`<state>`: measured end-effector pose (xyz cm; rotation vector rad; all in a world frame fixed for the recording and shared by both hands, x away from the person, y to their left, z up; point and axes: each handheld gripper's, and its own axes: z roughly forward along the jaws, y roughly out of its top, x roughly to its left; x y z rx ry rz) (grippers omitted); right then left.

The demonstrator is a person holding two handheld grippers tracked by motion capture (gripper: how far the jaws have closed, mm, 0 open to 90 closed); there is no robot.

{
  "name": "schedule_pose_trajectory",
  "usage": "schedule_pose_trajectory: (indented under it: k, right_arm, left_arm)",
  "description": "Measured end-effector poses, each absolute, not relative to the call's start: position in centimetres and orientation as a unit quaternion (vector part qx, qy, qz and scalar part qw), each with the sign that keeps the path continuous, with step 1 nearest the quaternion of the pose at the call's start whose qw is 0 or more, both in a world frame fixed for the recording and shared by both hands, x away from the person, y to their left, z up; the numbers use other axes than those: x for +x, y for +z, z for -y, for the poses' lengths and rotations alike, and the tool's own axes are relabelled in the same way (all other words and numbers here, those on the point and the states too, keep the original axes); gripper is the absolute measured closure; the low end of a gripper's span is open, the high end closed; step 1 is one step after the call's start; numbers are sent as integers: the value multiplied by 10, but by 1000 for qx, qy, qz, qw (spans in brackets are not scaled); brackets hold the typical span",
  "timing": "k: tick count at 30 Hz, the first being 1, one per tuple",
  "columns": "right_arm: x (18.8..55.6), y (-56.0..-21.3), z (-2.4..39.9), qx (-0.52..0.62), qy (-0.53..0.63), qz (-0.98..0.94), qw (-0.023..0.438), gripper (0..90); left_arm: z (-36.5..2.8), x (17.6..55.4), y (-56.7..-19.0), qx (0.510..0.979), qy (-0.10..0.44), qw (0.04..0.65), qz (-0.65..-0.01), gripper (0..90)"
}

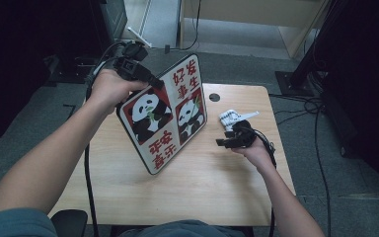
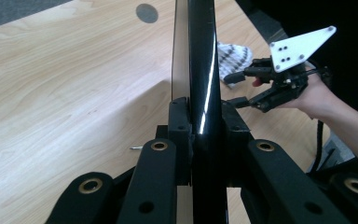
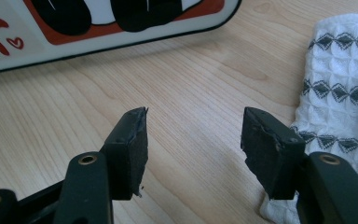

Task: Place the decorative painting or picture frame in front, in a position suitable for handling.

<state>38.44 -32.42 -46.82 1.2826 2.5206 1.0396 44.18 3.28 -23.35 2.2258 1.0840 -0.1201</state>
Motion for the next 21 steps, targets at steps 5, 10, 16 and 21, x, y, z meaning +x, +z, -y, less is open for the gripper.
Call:
schedule_pose_trajectory:
  k: [5,10,16,21]
  right_arm:
    - [385,-468,324,426,344,-834,65,420]
    - [385,-469,325,425,345,-835,65,420]
    - [385,-469,324,424,344,-835,64,420]
    - [385,-469,324,425,343,-835,64,421]
  left_arm:
    - [-27,440,-239,848,-49,325,-415,795]
    - [-24,439,-244,850,-53,326,-410,792]
    - [-23,438,-244,850,-51,328,-410,792]
    - [-22,438,-244,850,-52,328,-410,790]
